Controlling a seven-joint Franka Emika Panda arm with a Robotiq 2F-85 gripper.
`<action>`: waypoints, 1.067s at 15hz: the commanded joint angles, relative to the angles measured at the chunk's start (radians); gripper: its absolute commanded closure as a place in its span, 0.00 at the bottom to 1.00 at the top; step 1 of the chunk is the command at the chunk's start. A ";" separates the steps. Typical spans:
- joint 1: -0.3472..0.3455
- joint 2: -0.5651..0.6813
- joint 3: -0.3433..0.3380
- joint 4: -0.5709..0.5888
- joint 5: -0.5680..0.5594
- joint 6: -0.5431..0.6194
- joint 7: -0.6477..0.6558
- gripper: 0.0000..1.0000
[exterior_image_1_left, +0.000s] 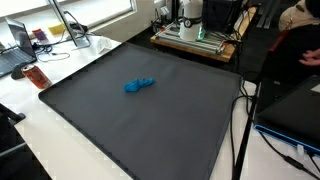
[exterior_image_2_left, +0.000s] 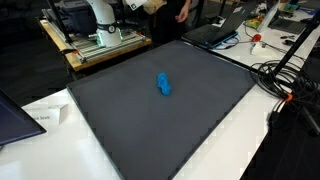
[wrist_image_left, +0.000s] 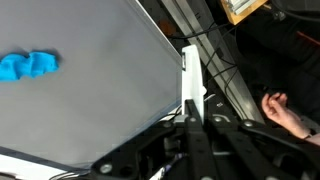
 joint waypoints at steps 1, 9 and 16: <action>0.009 0.163 0.060 0.131 0.000 0.069 0.115 0.99; 0.011 0.164 0.056 0.120 -0.004 0.072 0.102 0.96; 0.011 0.164 0.056 0.120 -0.004 0.072 0.102 0.96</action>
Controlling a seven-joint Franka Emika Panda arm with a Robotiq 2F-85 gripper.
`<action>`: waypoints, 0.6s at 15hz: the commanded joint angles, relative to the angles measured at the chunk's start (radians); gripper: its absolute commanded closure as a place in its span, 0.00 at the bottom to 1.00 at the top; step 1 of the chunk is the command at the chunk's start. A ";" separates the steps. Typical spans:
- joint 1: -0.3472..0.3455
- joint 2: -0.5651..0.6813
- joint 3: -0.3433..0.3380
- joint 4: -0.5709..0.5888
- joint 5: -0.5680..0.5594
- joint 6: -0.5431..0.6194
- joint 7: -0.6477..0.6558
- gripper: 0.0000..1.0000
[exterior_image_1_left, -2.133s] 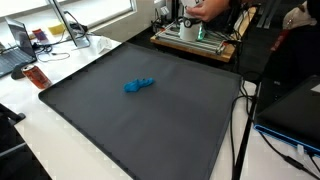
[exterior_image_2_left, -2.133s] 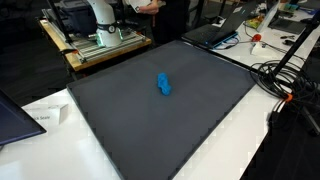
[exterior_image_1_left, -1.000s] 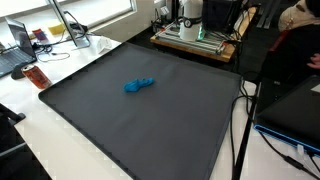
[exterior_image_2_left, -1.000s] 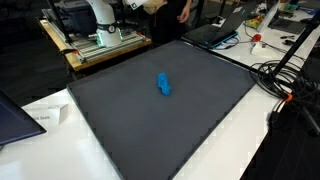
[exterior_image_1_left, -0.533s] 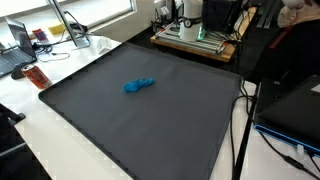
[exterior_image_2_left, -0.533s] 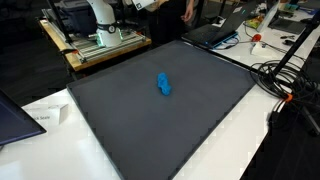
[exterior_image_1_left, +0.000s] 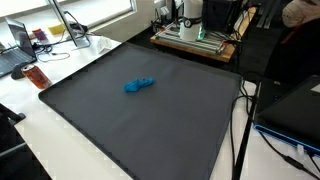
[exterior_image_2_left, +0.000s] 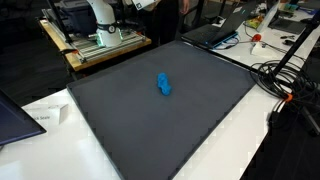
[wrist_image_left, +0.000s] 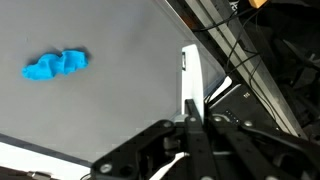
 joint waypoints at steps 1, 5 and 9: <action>0.006 0.000 -0.005 0.002 -0.004 -0.001 0.004 0.96; 0.006 0.000 -0.005 0.002 -0.004 -0.001 0.004 0.96; 0.006 0.000 -0.005 0.002 -0.004 -0.001 0.004 0.99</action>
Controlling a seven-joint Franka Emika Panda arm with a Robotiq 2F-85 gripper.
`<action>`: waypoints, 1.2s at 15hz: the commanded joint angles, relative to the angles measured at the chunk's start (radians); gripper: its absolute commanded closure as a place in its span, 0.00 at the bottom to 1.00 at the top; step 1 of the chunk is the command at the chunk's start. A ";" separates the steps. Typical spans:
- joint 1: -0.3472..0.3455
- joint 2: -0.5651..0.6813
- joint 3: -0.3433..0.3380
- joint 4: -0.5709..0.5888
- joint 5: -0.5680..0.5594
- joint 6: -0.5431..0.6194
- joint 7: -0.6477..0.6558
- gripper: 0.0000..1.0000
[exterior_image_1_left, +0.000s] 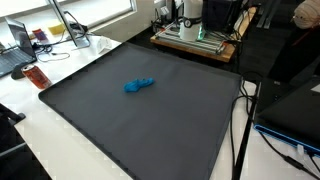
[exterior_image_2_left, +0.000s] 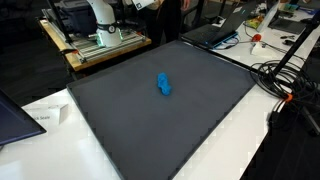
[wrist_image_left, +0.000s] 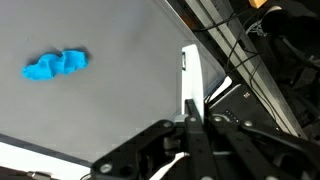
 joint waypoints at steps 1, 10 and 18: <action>0.012 0.026 0.027 0.014 0.015 0.029 0.058 0.99; 0.052 0.328 0.201 0.218 0.023 0.184 0.576 0.99; -0.029 0.669 0.210 0.474 0.022 0.275 0.931 0.99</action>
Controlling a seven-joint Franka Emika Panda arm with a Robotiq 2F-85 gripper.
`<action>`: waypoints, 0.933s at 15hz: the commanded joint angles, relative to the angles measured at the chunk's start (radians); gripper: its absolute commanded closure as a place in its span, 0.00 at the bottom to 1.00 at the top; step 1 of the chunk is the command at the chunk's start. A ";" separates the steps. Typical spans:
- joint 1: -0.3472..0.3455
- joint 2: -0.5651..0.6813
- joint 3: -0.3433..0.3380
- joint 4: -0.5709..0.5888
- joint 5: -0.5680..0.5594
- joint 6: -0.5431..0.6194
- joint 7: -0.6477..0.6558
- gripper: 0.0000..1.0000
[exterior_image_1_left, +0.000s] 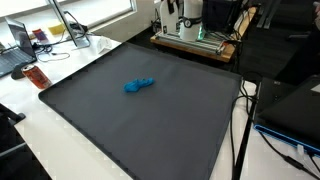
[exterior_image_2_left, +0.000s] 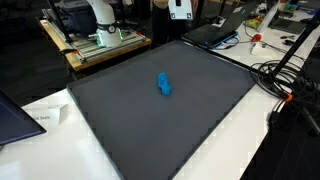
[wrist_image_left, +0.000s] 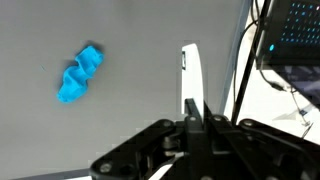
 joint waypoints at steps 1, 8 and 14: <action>-0.033 0.154 0.014 0.125 -0.024 0.075 0.169 0.99; -0.027 0.371 0.005 0.220 -0.101 0.209 0.398 0.99; -0.020 0.500 -0.015 0.212 -0.103 0.312 0.480 0.99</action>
